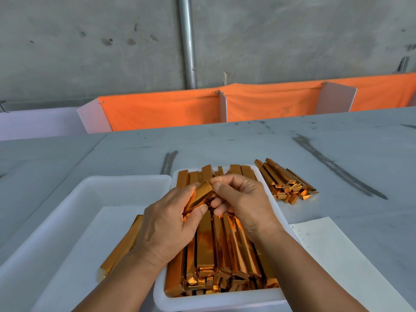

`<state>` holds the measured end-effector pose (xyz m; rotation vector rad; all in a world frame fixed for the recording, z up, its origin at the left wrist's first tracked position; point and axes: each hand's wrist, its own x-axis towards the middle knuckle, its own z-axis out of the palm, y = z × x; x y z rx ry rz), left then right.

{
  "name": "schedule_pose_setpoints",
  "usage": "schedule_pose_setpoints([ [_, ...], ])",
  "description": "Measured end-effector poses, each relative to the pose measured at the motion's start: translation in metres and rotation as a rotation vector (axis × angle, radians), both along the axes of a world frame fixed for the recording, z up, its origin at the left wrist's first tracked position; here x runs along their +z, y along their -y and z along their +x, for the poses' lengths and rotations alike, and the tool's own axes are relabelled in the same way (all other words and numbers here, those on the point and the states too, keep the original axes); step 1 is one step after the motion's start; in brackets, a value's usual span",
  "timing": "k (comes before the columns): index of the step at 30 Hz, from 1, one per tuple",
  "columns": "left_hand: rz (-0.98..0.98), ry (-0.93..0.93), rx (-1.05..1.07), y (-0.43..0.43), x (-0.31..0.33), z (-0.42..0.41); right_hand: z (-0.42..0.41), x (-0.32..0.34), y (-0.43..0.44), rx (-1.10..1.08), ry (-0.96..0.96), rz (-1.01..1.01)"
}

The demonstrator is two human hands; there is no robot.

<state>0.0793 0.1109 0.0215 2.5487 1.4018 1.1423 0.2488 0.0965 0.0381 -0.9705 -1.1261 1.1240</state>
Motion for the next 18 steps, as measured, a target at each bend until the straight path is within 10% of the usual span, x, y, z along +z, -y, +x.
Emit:
schedule_pose_setpoints([
  [18,-0.016,0.034,0.015,0.0012,0.0008,0.0001,0.0003,-0.0039,0.0027,-0.006,0.095,0.091],
])
